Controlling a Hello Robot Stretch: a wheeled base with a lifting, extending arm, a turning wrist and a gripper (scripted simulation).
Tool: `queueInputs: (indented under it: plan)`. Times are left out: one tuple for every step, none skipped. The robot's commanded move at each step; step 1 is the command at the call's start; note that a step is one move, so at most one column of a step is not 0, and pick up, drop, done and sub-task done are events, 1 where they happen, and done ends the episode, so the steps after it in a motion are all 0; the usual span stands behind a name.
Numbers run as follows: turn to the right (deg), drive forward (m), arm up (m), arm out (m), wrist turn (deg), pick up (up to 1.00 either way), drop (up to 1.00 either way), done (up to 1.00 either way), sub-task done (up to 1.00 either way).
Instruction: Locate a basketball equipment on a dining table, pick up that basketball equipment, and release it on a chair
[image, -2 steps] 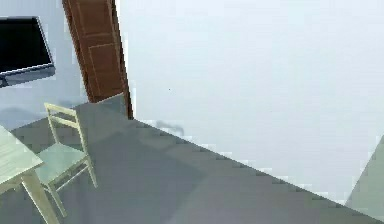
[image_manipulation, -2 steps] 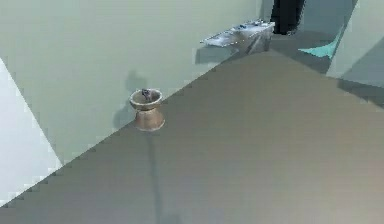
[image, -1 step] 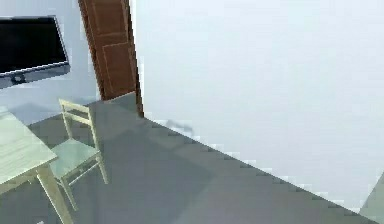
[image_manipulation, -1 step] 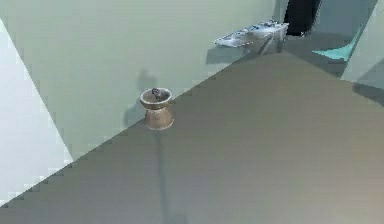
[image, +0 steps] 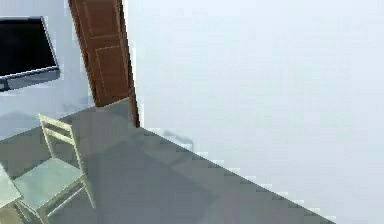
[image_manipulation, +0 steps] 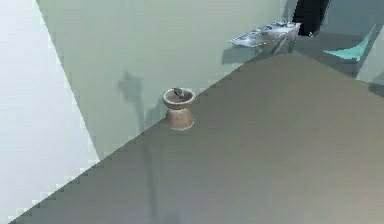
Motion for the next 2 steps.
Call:
queueInputs:
  plan:
    - [-15.0, 0.00, 0.00, 0.00, 0.0, 0.00, 0.00, 0.00, 0.00]
    - [0.0, 0.15, 0.00, 0.00, 0.0, 0.00, 0.00, 0.00, 0.00]
